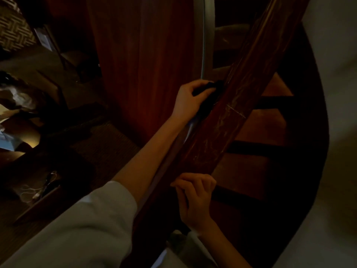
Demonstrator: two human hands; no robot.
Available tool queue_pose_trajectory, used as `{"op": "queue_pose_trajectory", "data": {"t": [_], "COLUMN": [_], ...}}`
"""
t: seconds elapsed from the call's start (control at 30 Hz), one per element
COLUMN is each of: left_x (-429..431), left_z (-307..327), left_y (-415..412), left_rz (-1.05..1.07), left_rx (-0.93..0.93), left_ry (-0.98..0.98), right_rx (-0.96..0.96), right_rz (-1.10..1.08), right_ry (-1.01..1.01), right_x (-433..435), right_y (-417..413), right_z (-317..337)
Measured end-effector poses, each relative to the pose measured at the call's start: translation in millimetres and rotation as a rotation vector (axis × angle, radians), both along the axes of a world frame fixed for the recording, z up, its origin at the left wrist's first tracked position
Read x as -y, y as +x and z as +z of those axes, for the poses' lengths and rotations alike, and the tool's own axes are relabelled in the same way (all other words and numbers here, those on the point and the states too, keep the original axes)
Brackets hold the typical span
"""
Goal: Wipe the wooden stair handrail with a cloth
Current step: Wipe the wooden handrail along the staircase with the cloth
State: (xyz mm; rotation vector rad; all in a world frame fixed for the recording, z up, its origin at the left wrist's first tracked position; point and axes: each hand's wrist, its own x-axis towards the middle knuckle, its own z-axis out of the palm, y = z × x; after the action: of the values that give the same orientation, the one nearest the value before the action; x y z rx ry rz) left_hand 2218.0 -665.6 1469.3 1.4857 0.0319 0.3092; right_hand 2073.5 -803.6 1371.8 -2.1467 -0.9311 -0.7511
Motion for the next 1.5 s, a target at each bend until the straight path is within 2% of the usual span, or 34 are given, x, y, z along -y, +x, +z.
{"op": "queue_pose_trajectory", "data": {"t": [0.2,0.33,0.43,0.57,0.67,0.8,0.97,1.07,1.17,1.3,1.4,1.5], "left_x": [8,-3,-13,-14,-12,-5,6,-3,-13,-28,-32,-18], "left_z": [-25,-47,-72,-92,-75,-30,-8,-28,-55,-67,-52,-24], "left_y": [-42,-95,-131,-160,-138,-69,-27,-53,-100,-156,-175,-179], "left_rz": [-0.022,-0.08,-0.055,-0.021,0.004,-0.021,-0.017,-0.035,-0.036,-0.023,-0.022,0.066], "left_rx": [-0.007,0.048,-0.015,-0.084,-0.051,0.109,0.164,0.103,0.015,-0.128,-0.18,-0.186], "left_ry": [-0.247,-0.194,-0.094,-0.126,-0.085,0.035,-0.058,-0.051,0.038,0.092,0.096,0.009], "right_rx": [0.019,-0.003,-0.018,-0.029,-0.016,-0.01,-0.017,-0.01,-0.014,-0.108,-0.216,-0.338], "right_rz": [0.0,-0.018,-0.023,-0.015,0.003,0.01,0.002,0.004,0.014,0.04,0.091,0.165], "right_ry": [-0.007,-0.016,-0.019,-0.007,0.012,0.019,0.026,0.038,0.038,0.057,0.172,0.335], "right_x": [1,0,1,2,2,3,2,1,2,3,3,5], "right_y": [0,-2,-2,-2,0,0,-2,-1,-1,-5,-10,-10], "right_z": [0,-2,-4,-7,-6,-5,-4,-3,-2,4,13,30]}}
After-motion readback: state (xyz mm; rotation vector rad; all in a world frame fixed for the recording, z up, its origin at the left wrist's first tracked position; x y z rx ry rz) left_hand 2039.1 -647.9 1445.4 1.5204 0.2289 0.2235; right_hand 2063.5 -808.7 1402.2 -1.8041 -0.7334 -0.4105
